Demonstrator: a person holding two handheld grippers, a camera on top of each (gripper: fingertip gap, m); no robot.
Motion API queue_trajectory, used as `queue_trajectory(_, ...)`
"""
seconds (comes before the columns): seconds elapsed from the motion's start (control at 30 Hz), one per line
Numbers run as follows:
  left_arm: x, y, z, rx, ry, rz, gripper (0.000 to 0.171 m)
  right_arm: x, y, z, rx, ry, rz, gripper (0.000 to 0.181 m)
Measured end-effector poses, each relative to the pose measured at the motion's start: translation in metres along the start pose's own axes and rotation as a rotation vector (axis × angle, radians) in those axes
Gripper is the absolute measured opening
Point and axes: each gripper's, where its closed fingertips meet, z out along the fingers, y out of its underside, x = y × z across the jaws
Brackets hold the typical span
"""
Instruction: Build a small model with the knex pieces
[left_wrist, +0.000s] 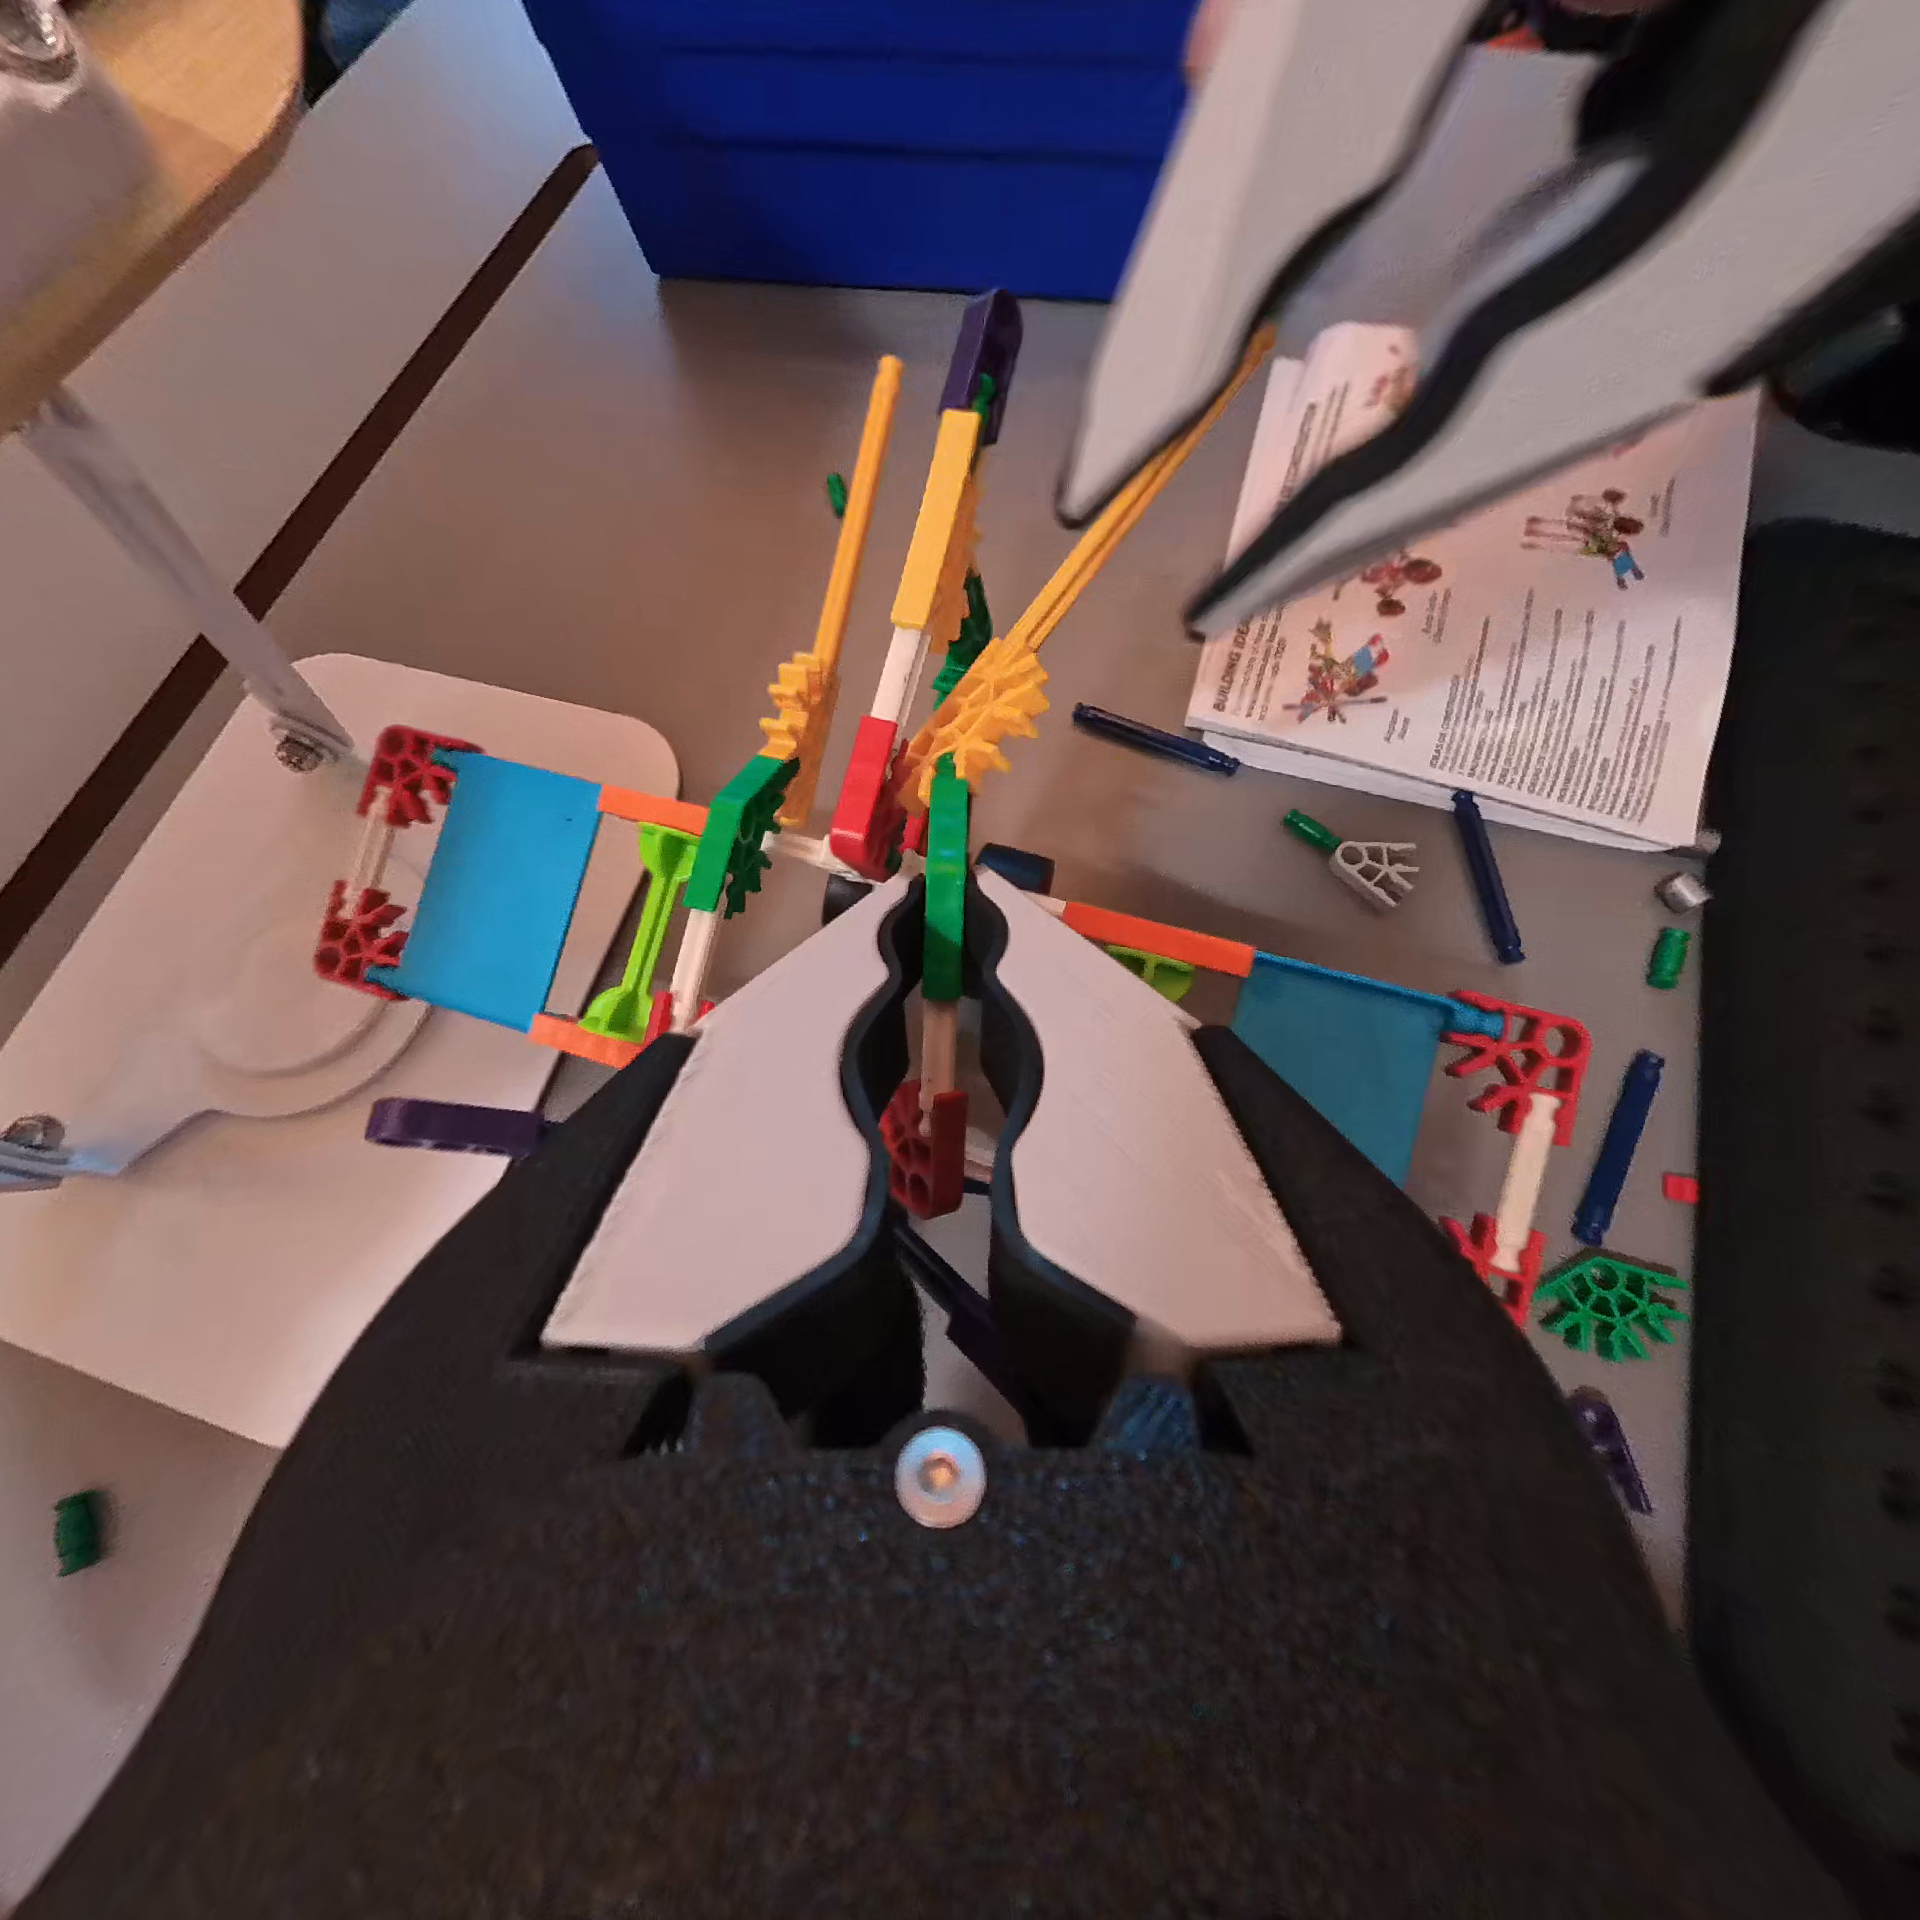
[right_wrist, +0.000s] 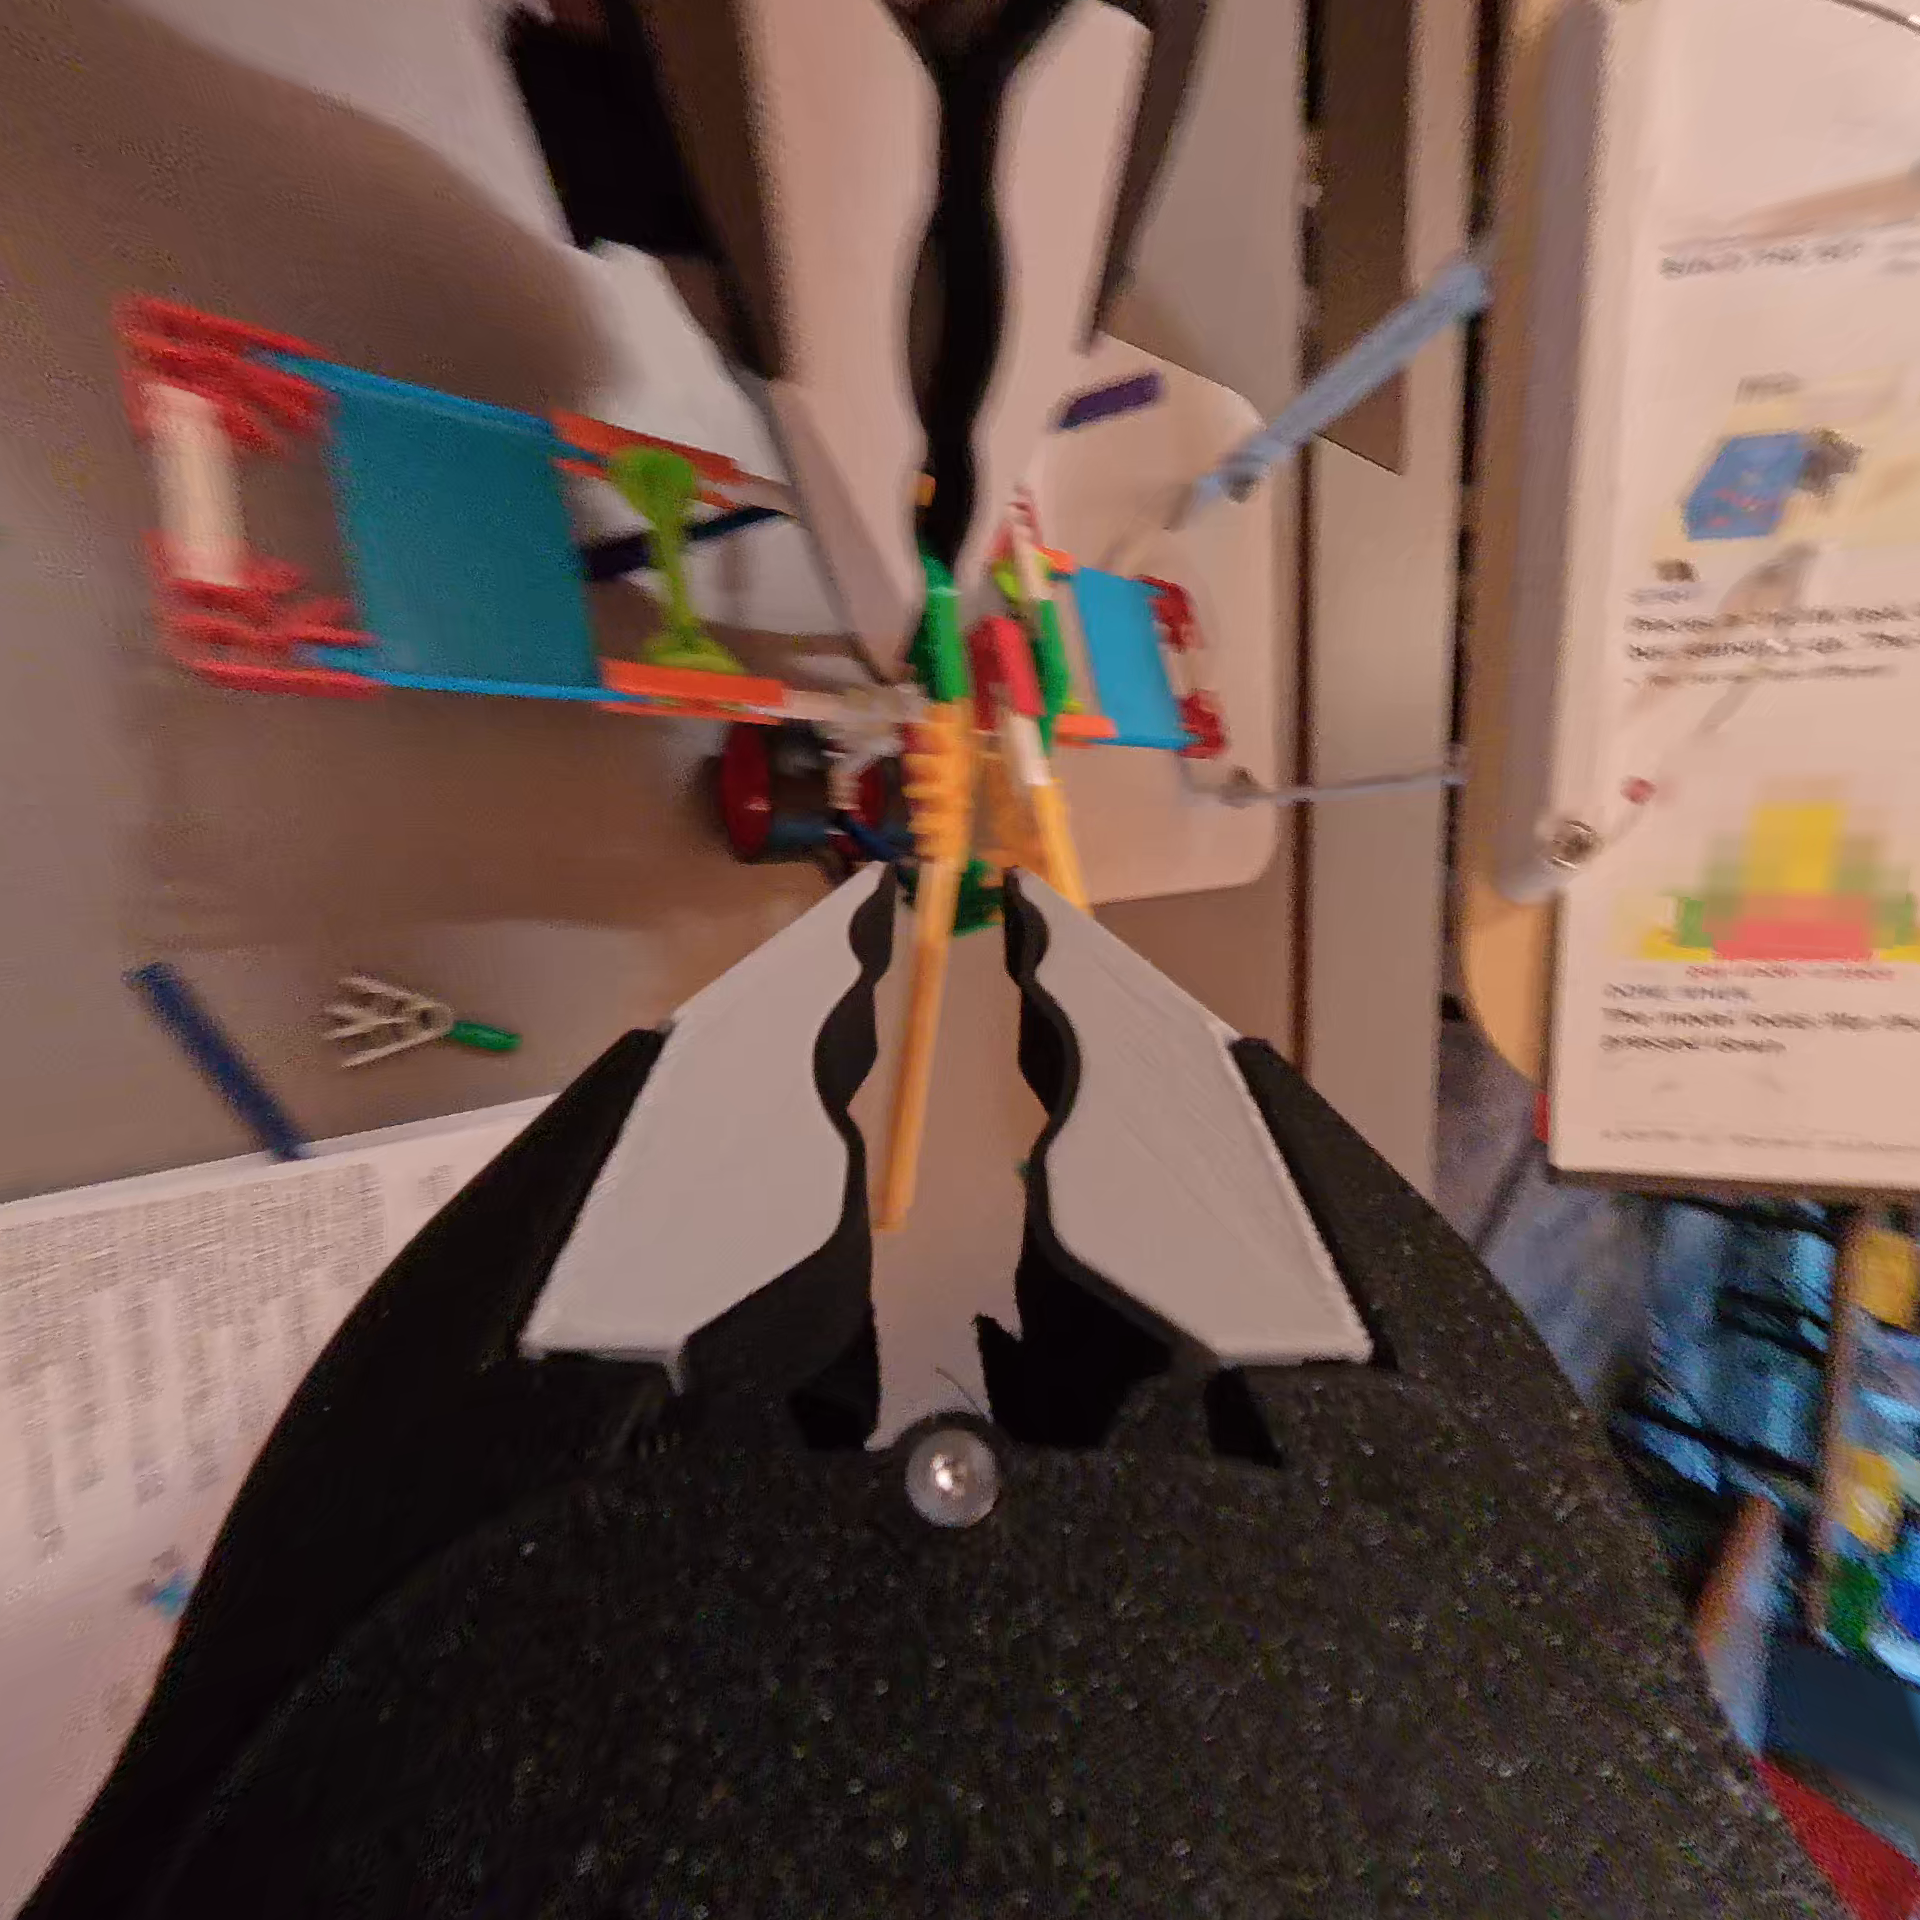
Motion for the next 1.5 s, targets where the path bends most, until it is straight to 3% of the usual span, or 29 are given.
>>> queue_trajectory(0.1,0.003,-0.001,-0.001,0.027,0.051,-0.033,0.005,0.0,-0.011,-0.006,0.059,0.039,0.055,0.023)
queue_trajectory(0.17,0.005,0.0,-0.001,0.018,0.06,-0.025,0.005,0.004,-0.008,0.002,0.037,0.114,0.064,0.02)
queue_trajectory(0.3,0.014,-0.002,0.002,0.0,0.086,-0.004,0.005,-0.009,0.009,0.03,-0.056,0.117,0.002,0.014)
queue_trajectory(0.43,0.015,0.0,0.0,-0.004,0.104,0.009,0.005,-0.008,0.007,0.035,-0.015,0.151,-0.003,0.006)
queue_trajectory(0.53,0.016,-0.001,0.001,0.005,0.123,0.023,0.006,-0.011,0.009,0.037,-0.003,0.105,-0.009,0.006)
queue_trajectory(1.03,0.032,-0.004,0.009,-0.028,0.116,0.194,0.006,-0.035,0.009,0.029,0.077,-0.467,0.194,0.005)
queue_trajectory(1.17,0.032,-0.003,0.009,-0.035,0.114,0.194,0.005,-0.031,0.004,0.029,0.105,-0.441,0.154,0.007)
queue_trajectory(1.27,0.038,-0.004,0.011,-0.02,0.157,0.163,0.005,-0.027,-0.002,0.027,0.106,-0.376,0.076,0.02)
queue_trajectory(1.5,0.038,-0.008,0.01,0.016,0.2,0.076,0.005,-0.03,0.0,0.028,0.088,-0.335,-0.038,0.013)
